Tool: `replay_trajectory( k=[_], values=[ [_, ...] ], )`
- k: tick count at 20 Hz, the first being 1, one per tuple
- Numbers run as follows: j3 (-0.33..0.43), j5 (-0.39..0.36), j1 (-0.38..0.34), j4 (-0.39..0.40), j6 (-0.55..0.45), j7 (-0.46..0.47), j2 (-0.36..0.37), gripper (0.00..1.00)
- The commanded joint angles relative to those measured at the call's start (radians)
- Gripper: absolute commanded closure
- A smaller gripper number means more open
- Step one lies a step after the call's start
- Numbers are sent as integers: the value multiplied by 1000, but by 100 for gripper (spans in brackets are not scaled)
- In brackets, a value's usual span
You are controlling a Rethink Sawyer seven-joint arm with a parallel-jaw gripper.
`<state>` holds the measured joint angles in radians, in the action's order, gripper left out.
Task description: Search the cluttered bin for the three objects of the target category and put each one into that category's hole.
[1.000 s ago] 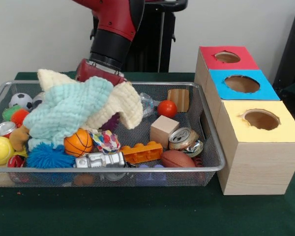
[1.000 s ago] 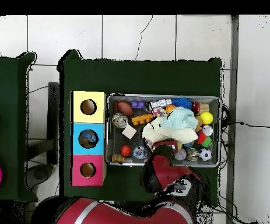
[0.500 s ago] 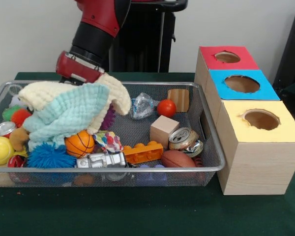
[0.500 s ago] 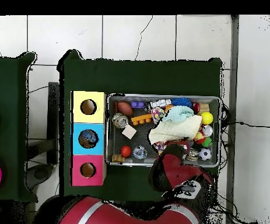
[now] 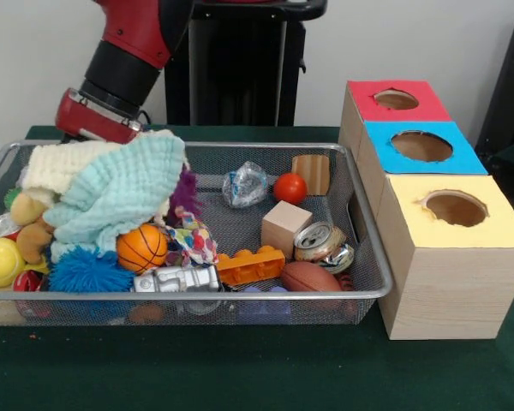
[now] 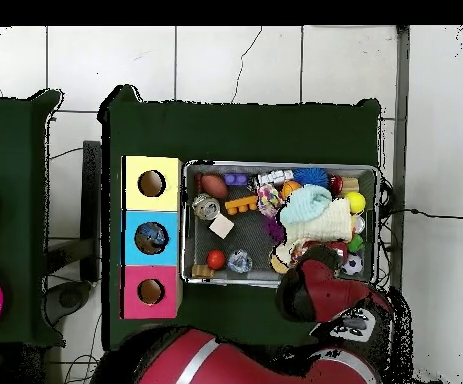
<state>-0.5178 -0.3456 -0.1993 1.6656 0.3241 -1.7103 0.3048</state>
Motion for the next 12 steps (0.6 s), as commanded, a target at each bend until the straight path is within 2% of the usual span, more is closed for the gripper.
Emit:
replay_trajectory(
  k=[1, 5, 12],
  values=[
    [152, -29, -42, -108, -137, -73, 8, 0],
    [159, -56, -52, -93, -169, -63, 41, 0],
    [215, -99, -87, -72, -203, -59, 77, 0]
  ],
)
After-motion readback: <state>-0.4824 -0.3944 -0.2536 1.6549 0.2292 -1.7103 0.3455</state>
